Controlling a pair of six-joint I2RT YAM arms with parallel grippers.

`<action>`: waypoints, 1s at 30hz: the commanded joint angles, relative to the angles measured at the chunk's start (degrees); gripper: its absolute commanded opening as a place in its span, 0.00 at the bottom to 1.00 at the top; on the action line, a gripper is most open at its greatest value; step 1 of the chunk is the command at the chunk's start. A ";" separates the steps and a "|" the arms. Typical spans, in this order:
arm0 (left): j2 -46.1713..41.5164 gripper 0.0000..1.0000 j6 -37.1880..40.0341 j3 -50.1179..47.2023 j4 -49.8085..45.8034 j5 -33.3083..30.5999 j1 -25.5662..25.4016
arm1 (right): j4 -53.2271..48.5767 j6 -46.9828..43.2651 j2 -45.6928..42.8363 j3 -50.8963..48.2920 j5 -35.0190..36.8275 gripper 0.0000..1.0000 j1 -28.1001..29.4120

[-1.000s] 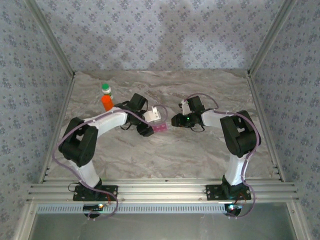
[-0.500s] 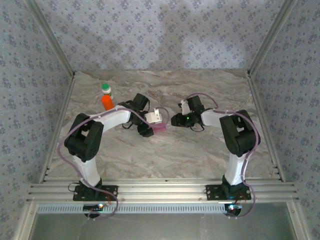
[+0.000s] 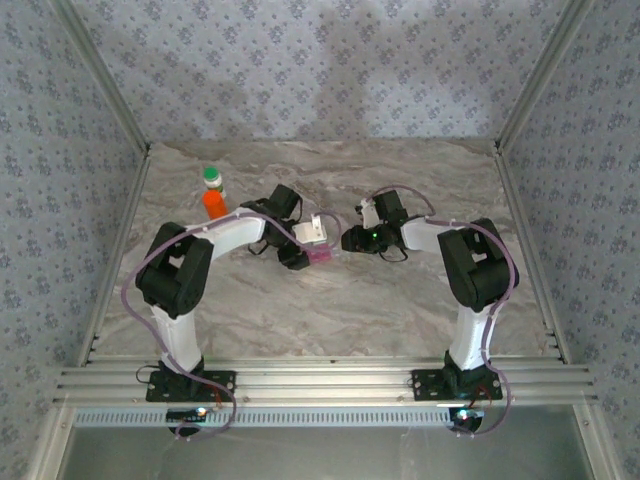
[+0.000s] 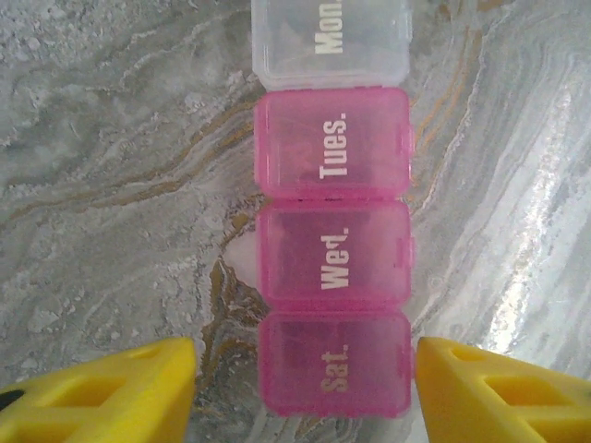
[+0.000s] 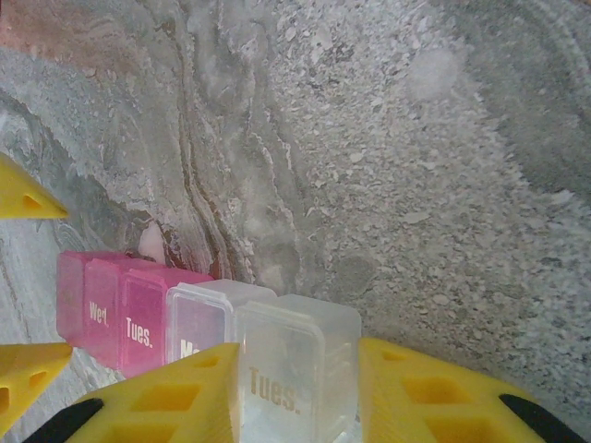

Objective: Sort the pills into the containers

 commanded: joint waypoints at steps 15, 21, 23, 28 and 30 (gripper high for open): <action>3.35 0.48 3.49 4.84 -5.65 1.33 -0.22 | -6.71 -1.73 4.72 0.14 4.60 0.35 0.69; 5.20 0.41 1.24 9.91 -14.10 6.98 2.22 | -9.13 -2.59 5.37 0.91 9.40 0.34 1.07; 6.14 0.41 0.14 11.55 -15.92 8.14 3.55 | -10.10 -3.04 5.68 1.39 10.77 0.34 1.33; 8.45 0.44 -0.73 16.18 -22.07 11.71 5.23 | -12.68 -4.53 6.33 2.79 14.69 0.33 2.62; 8.47 0.45 -2.14 16.57 -21.14 11.48 5.67 | -13.07 -4.94 6.32 3.05 15.42 0.33 2.99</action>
